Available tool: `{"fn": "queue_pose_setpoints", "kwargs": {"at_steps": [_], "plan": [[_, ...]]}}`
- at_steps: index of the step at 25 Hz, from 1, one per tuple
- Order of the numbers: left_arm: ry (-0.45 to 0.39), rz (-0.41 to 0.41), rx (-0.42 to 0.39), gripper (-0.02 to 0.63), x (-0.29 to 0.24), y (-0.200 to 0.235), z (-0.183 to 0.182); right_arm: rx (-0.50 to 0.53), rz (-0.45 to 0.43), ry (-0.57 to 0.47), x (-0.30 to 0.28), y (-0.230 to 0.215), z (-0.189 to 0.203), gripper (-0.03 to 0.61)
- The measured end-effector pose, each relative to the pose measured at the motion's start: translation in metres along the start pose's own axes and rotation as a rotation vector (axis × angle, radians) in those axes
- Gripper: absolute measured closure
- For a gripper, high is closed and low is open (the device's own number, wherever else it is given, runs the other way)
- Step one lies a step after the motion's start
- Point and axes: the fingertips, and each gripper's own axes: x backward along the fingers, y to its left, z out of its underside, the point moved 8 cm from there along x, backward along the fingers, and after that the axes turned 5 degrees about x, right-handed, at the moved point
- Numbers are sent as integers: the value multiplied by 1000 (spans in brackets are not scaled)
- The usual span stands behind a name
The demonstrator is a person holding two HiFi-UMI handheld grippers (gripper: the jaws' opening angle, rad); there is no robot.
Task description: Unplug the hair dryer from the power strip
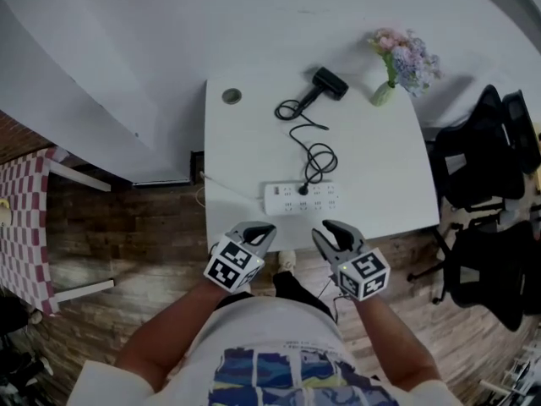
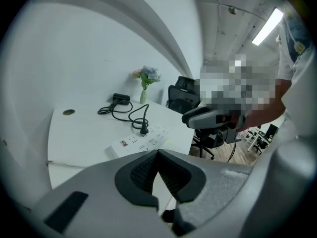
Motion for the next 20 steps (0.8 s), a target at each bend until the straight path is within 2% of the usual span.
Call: {"fn": "queue_pose_setpoints", "kwargs": {"at_steps": [8, 20], "plan": [[44, -69, 29, 611, -34, 13, -2, 51, -80, 31, -36, -39, 0, 463], [104, -147, 46, 611, -68, 30, -6, 76, -191, 105, -86, -78, -8, 462]]}}
